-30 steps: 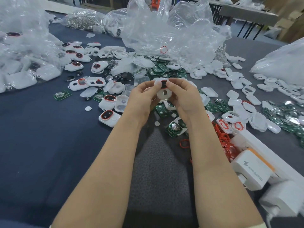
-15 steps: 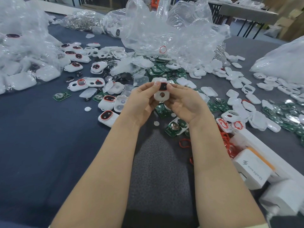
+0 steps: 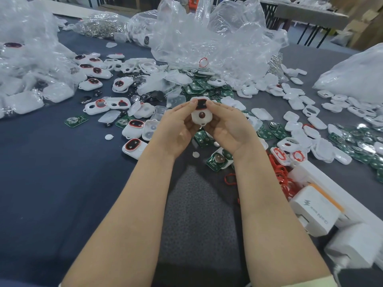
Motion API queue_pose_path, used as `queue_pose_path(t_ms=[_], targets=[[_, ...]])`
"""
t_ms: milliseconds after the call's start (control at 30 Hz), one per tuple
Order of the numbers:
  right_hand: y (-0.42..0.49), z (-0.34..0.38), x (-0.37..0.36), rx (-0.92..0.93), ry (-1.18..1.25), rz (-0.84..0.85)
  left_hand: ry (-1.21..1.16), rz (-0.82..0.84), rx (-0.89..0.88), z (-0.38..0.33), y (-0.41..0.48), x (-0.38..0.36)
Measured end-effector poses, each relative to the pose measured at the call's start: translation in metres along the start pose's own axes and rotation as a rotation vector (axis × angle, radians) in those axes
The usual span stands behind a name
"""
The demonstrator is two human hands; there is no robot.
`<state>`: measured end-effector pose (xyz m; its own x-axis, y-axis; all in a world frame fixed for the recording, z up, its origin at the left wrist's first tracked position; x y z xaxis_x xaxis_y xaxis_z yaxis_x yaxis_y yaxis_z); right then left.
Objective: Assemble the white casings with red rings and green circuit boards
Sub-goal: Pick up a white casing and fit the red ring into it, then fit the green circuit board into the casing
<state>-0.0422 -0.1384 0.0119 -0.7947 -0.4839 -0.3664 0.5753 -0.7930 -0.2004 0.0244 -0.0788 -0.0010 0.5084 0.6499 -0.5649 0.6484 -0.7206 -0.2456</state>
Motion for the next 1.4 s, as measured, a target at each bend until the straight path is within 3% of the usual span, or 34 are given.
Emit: queue_pose_path(t_ms=[267,733,933,1100,1233,1400], targets=[[0.002,-0.002,0.011,-0.03,-0.025,-0.096,-0.037,-0.012,0.052,0.006,0.0,0.0],[0.002,-0.008,0.012,-0.08,-0.044,-0.102,-0.049,0.001,0.067,0.004,0.001,0.001],[-0.013,0.056,0.038,0.426,-0.766,-0.415,-0.14,-0.154,0.075,0.006,0.006,0.016],[-0.02,0.037,0.035,0.249,-1.477,-0.198,-0.178,-0.198,0.07,0.003,0.008,0.02],[-0.019,0.015,0.033,0.137,-1.624,-0.156,-0.194,-0.18,0.086,0.003,0.006,0.016],[-0.013,0.014,0.033,0.191,-1.626,-0.201,-0.277,-0.05,0.174,0.005,-0.002,0.003]])
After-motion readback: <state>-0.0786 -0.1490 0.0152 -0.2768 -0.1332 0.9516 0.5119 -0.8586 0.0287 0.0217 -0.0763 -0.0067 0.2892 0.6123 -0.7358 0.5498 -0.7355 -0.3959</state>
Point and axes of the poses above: each hand's wrist, its own y-axis towards the middle knuckle, its own x-axis out of the back of the hand, z = x × y, the point moved 10 cm from there along y, towards the middle knuckle, and after that the axes turned 14 degrees about -z, right-handed, at the moved point
